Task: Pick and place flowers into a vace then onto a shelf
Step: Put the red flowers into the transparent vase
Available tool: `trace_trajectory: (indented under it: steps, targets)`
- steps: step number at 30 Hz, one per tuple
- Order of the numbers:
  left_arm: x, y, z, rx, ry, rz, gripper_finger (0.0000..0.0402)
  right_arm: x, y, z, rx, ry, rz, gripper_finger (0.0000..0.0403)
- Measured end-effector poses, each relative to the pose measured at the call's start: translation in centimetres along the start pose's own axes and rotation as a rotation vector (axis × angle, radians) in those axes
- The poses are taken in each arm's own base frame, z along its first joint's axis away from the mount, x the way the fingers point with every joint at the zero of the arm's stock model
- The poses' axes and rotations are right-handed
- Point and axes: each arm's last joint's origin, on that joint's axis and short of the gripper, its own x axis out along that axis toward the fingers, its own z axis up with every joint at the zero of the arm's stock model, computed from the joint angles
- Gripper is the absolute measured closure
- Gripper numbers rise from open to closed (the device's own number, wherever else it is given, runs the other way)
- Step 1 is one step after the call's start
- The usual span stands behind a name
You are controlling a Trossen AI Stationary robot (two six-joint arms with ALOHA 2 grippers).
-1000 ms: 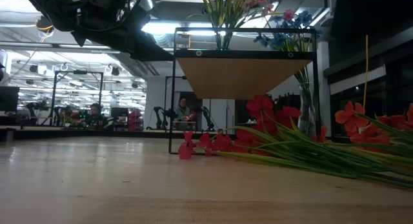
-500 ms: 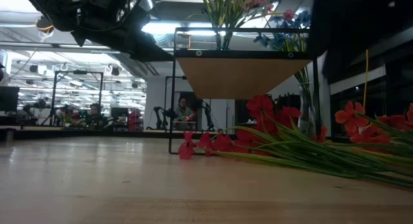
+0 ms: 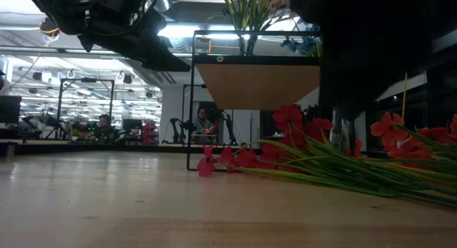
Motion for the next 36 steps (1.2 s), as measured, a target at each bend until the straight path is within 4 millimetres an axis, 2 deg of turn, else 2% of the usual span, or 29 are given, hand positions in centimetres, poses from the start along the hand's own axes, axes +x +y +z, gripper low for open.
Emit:
trace_trajectory:
  steps: [10, 23, 30, 36]
  targets:
    - [0.0, 0.0, 0.0, -0.001, 0.005, -0.001, 0.0394, 0.4, -0.2, -0.2, 0.025, 0.006, -0.026, 0.0169]
    - [0.0, 0.0, -0.1, 0.0, 0.006, -0.001, 0.0398, 4.0, 0.2, -1.4, 0.001, 0.013, -0.11, 0.0169]
    - [0.0, 0.0, -0.1, -0.001, 0.006, -0.001, 0.0399, 5.8, 0.5, -1.0, 0.01, 0.007, -0.101, 0.0169]
    - [0.0, 0.0, -0.1, -0.002, 0.009, -0.002, 0.0399, 6.3, 0.7, -0.3, 0.001, 0.0, -0.08, 0.0184]
